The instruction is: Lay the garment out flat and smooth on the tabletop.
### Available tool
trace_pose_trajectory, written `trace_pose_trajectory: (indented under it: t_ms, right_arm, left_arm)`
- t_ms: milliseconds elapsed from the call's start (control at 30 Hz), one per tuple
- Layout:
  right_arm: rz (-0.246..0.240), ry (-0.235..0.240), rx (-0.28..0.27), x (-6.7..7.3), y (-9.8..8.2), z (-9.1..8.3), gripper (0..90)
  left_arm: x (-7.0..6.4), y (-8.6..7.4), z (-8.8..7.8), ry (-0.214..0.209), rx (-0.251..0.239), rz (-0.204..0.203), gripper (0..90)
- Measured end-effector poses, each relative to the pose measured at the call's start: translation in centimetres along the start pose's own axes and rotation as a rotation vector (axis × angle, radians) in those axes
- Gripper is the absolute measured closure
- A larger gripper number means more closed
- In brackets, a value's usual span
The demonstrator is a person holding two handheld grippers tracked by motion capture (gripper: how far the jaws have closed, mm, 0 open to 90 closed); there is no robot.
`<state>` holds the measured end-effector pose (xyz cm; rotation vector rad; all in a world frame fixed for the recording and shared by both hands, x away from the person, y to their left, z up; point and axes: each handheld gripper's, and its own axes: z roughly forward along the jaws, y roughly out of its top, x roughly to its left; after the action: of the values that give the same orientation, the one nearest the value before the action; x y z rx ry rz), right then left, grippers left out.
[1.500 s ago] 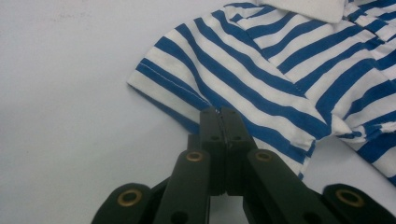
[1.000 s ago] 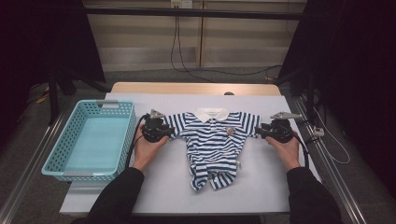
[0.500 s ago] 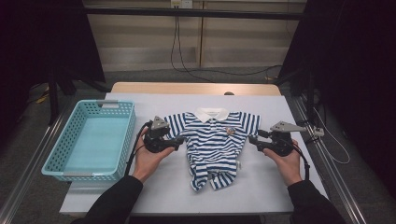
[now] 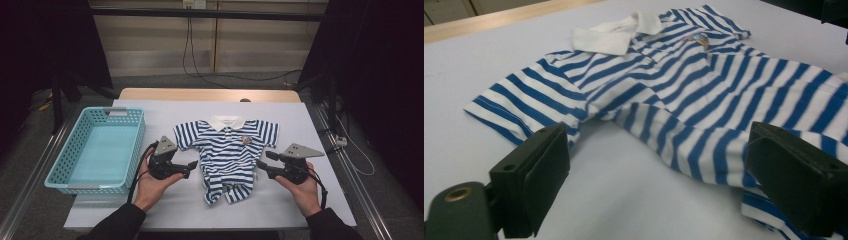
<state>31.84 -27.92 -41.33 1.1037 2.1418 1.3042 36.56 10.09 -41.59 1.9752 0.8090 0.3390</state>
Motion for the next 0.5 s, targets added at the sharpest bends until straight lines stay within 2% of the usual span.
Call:
trace_pose_trajectory:
  t_ms: [233,367,400,500]
  right_arm:
    - [-0.016,0.067,0.005,2.3,-0.4,-0.8,47.4]
    - [-0.033,0.102,0.024,3.4,-0.6,-0.7,53.1]
    - [-0.039,0.11,0.025,3.6,-0.6,-0.7,55.5]
    - [-0.083,0.149,0.04,4.6,-0.6,-0.4,61.7]
  left_arm:
    - [-1.8,0.0,-0.2,-0.027,0.014,0.032,11.2]
    - [-2.9,0.1,-0.1,-0.058,0.021,0.052,17.6]
    - [-3.2,0.2,0.0,-0.071,0.024,0.047,19.6]
    - [-4.0,0.4,0.1,-0.111,0.028,0.053,24.9]
